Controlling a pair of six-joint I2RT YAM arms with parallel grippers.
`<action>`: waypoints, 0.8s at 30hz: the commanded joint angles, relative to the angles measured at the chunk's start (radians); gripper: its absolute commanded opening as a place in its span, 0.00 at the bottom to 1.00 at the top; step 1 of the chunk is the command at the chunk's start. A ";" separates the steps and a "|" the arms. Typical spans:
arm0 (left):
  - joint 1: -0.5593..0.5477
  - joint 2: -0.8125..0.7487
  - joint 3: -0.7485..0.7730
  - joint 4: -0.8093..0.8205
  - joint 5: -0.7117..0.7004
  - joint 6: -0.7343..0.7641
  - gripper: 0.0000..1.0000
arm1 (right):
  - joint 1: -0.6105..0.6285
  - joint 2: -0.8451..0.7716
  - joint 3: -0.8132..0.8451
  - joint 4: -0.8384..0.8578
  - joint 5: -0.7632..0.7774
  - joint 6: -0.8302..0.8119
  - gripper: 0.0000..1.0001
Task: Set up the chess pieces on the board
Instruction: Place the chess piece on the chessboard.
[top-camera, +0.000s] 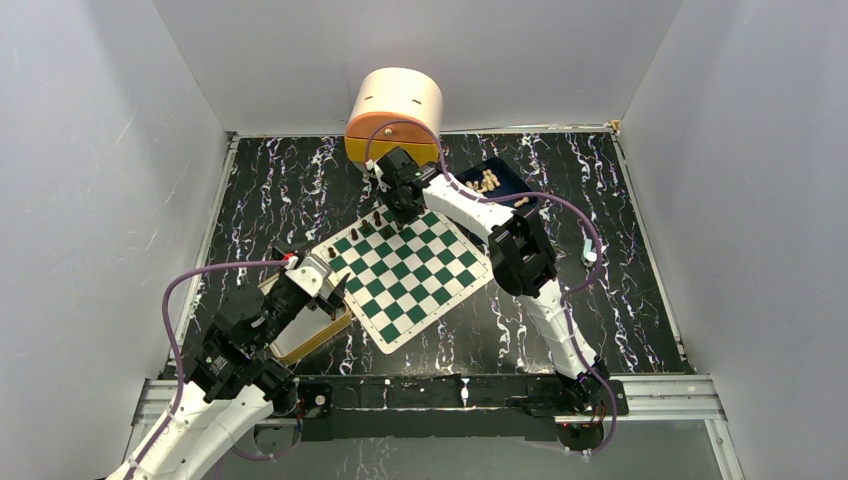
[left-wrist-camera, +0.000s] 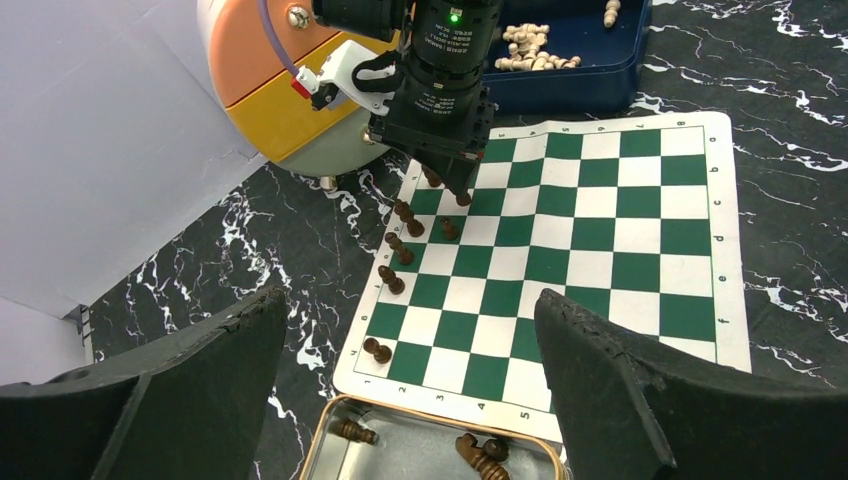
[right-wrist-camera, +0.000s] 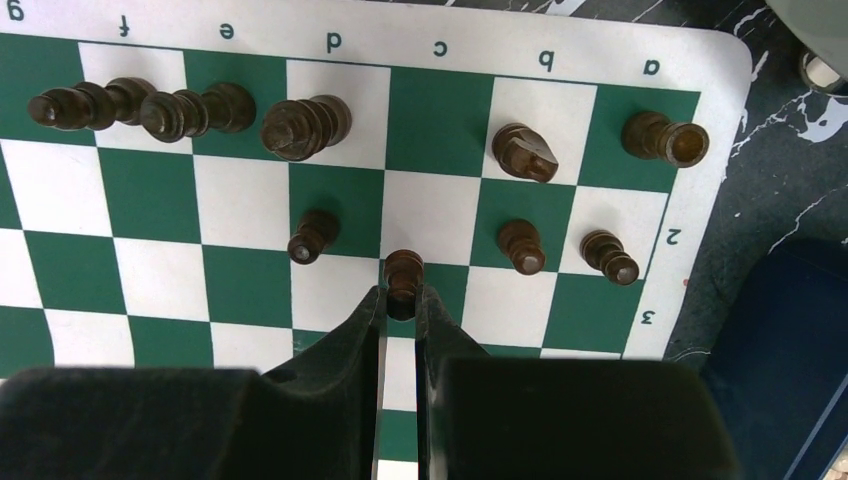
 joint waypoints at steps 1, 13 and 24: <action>0.003 -0.002 -0.001 0.010 -0.009 0.009 0.91 | 0.002 0.008 0.052 -0.004 0.025 -0.017 0.15; 0.003 0.008 -0.001 0.008 -0.002 0.009 0.91 | 0.002 0.036 0.052 0.027 0.034 -0.017 0.16; 0.003 0.024 0.002 0.008 0.013 0.013 0.91 | 0.002 0.043 0.058 0.044 0.041 -0.017 0.16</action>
